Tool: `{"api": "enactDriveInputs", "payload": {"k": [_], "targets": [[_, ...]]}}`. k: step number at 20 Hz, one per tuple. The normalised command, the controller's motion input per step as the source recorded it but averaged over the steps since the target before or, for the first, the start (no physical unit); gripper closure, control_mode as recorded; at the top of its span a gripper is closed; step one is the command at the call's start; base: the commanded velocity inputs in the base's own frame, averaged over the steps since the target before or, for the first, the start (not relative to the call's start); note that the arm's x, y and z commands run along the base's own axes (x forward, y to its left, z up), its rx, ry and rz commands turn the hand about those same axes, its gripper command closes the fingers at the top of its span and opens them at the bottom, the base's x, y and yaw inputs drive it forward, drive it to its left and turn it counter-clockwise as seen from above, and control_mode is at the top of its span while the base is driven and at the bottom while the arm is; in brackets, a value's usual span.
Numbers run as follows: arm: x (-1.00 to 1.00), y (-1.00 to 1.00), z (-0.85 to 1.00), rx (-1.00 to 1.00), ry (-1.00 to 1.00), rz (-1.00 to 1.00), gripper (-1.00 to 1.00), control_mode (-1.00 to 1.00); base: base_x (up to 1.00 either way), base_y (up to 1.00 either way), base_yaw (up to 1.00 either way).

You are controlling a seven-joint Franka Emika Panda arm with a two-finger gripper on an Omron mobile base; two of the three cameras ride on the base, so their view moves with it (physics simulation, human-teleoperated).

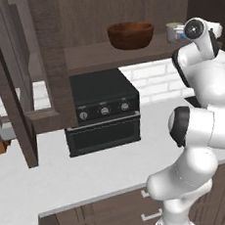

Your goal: Gather all objects into one cabinet and sort the glasses and bowls to opposite sides.

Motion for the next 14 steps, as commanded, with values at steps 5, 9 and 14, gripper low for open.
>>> {"api": "enactDriveInputs", "payload": {"k": [5, 9, 14], "targets": [[0.0, 0.0, -0.19, -0.02, 0.0, 0.0, 1.0, -1.0, 0.0, 0.0, 0.0], [0.0, 0.0, -0.33, -0.03, 0.0, 0.0, 1.0, -1.0, 0.0, 0.0, 0.0], [0.0, 0.06, -0.18, -0.01, 0.03, 0.0, 1.0, -1.0, 0.0, 0.0, 0.0]]}}
